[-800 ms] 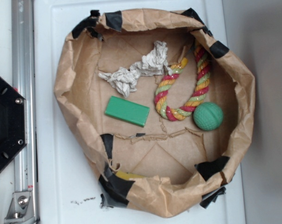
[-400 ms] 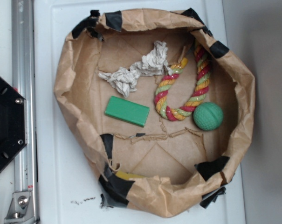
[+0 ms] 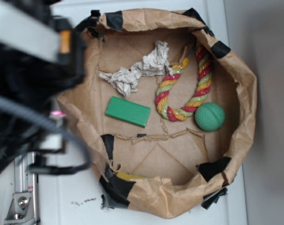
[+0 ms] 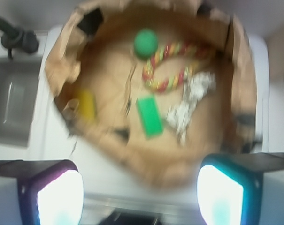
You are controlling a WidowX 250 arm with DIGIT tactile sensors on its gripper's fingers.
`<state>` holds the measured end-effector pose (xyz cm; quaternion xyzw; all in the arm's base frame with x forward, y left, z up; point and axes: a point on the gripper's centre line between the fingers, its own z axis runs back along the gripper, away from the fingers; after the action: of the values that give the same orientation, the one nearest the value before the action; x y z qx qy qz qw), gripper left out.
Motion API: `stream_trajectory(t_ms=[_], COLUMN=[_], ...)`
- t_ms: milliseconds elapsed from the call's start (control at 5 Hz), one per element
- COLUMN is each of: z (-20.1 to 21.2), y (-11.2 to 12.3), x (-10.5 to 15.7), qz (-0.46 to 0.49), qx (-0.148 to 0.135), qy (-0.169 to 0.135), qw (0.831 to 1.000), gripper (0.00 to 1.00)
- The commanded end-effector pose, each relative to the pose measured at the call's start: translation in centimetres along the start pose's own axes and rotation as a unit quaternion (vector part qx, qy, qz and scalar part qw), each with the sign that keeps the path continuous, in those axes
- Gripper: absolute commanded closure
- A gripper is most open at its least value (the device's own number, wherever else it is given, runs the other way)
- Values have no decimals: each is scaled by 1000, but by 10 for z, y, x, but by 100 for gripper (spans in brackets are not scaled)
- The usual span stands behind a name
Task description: Grab the green block.
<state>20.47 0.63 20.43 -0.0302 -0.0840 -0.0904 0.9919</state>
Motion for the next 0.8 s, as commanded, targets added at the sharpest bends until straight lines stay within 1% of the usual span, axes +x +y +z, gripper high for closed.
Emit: stream_trajectory(t_ms=[0, 200, 400, 600], z=[-85, -121, -151, -177], y=[12, 0, -15, -24], x=[24, 11, 10, 17], qz=[-72, -80, -173, -207], qx=[10, -14, -17, -21], qy=[9, 37, 38, 54], qw=[997, 996, 984, 977], gripper=[0, 0, 0, 0])
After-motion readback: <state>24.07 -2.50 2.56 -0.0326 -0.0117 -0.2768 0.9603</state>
